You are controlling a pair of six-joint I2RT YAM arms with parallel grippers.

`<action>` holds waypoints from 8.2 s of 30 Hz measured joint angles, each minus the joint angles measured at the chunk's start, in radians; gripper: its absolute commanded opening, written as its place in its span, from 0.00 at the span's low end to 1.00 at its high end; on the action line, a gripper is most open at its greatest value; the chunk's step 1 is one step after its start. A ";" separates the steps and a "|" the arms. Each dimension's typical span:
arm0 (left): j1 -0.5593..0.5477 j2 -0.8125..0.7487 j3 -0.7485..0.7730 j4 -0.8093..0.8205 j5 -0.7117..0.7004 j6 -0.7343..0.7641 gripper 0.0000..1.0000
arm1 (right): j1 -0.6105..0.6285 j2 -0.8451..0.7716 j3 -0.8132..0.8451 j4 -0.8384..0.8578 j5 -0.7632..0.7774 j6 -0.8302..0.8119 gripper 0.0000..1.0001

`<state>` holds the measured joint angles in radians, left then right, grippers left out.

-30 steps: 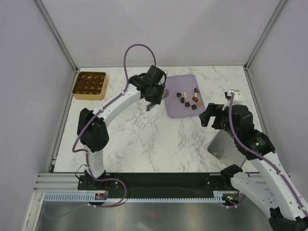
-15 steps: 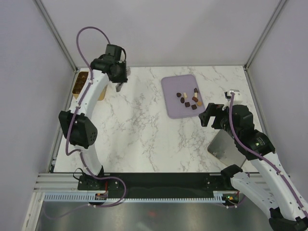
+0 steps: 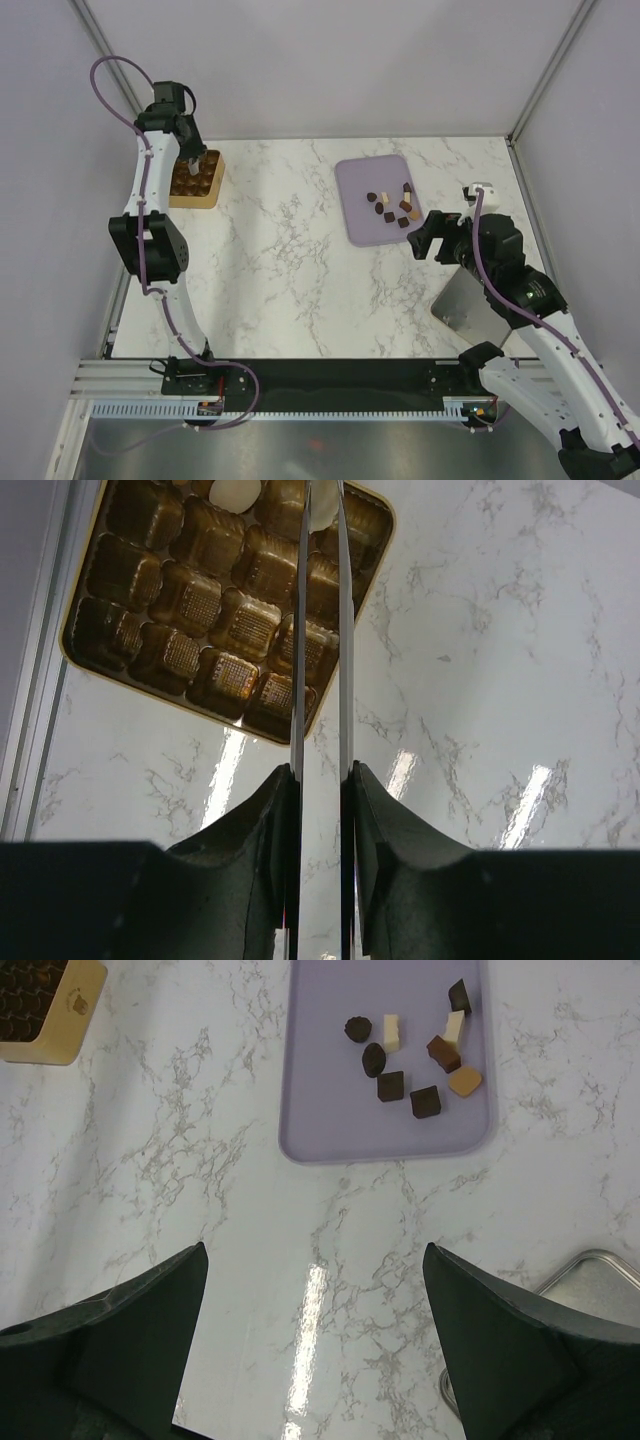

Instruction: Pack the chocolate

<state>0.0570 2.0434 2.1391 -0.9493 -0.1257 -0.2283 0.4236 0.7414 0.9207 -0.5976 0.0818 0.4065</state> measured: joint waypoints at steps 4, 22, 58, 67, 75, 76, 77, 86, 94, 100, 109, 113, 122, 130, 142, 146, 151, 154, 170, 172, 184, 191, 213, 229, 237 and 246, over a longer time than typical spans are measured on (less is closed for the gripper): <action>0.026 0.059 0.019 0.000 0.002 0.000 0.34 | 0.000 0.007 -0.016 0.013 -0.002 0.001 0.97; 0.035 0.136 0.026 0.008 -0.024 0.008 0.41 | 0.000 0.042 -0.031 0.032 0.006 -0.003 0.97; -0.559 -0.266 -0.397 0.095 -0.045 0.011 0.51 | 0.000 -0.039 0.013 -0.089 0.033 -0.003 0.98; -0.799 -0.252 -0.403 0.142 -0.024 -0.023 0.51 | 0.000 -0.056 0.019 -0.122 0.052 -0.003 0.98; -0.903 -0.127 -0.394 0.166 0.002 -0.040 0.51 | 0.000 -0.055 0.019 -0.125 0.058 -0.008 0.97; -0.912 -0.112 -0.393 0.169 0.002 -0.041 0.51 | 0.000 -0.055 0.019 -0.125 0.059 -0.010 0.98; -0.920 -0.097 -0.393 0.172 0.002 -0.043 0.52 | 0.000 -0.055 0.019 -0.125 0.060 -0.010 0.98; -0.954 0.034 -0.328 0.197 0.005 -0.045 0.51 | 0.000 -0.054 0.019 -0.125 0.072 -0.016 0.98; -0.953 0.106 -0.265 0.206 -0.004 -0.045 0.50 | 0.000 -0.054 0.019 -0.124 0.079 -0.019 0.98; -0.953 0.117 -0.255 0.205 -0.015 -0.045 0.48 | 0.000 -0.054 0.019 -0.122 0.082 -0.023 0.98; -0.953 0.130 -0.249 0.203 -0.029 -0.044 0.41 | 0.000 -0.053 0.019 -0.122 0.082 -0.029 0.98; -0.953 0.130 -0.246 0.199 -0.029 -0.044 0.38 | 0.000 -0.053 0.019 -0.122 0.082 -0.029 0.98; -0.953 0.063 -0.256 0.145 -0.021 -0.045 0.36 | 0.000 -0.062 0.019 -0.122 0.081 -0.028 0.97; -0.927 -0.142 -0.245 0.088 -0.021 -0.044 0.36 | 0.000 -0.072 0.019 -0.122 0.072 -0.018 0.97; -0.454 -0.222 -0.223 0.052 -0.004 -0.023 0.36 | 0.000 -0.067 0.019 -0.097 0.048 -0.011 0.98; -0.309 -0.217 -0.211 0.036 -0.006 -0.011 0.36 | 0.000 -0.046 0.014 -0.074 0.027 -0.010 0.97; -0.174 -0.169 -0.152 0.029 -0.002 -0.008 0.36 | 0.000 -0.016 0.008 -0.054 0.016 -0.010 0.97; -0.106 -0.120 -0.120 0.029 0.006 -0.007 0.36 | 0.000 -0.011 0.003 -0.046 0.016 -0.010 0.97; -0.017 0.128 0.016 0.035 0.013 0.018 0.37 | 0.000 0.014 0.002 -0.035 0.018 -0.014 0.97; -0.017 0.139 0.016 0.036 0.004 0.018 0.37 | 0.000 0.015 0.002 -0.029 0.023 -0.016 0.97; -0.017 0.156 0.002 0.056 -0.006 0.018 0.37 | 0.000 0.039 0.002 0.001 0.028 -0.019 0.98; -0.018 0.155 -0.064 0.070 -0.003 0.018 0.38 | 0.000 0.039 0.002 0.008 0.029 -0.018 0.97; -0.026 0.126 -0.118 0.090 -0.003 0.018 0.43 | 0.000 0.039 -0.014 0.016 0.029 -0.018 0.98; -0.032 0.102 -0.119 0.087 -0.007 0.021 0.54 | 0.000 0.045 -0.019 0.023 0.029 -0.018 0.97; -0.126 -0.101 -0.182 0.091 0.002 0.021 0.53 | 0.000 0.061 0.001 -0.003 0.020 -0.018 0.98; -0.528 -0.366 -0.388 0.109 -0.002 0.017 0.53 | 0.000 -0.001 0.071 -0.077 0.050 -0.030 0.98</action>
<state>-0.4709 1.6775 1.7515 -0.8398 -0.1276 -0.2111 0.4236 0.7403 0.9920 -0.6746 0.1318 0.3767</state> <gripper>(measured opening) 0.536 0.979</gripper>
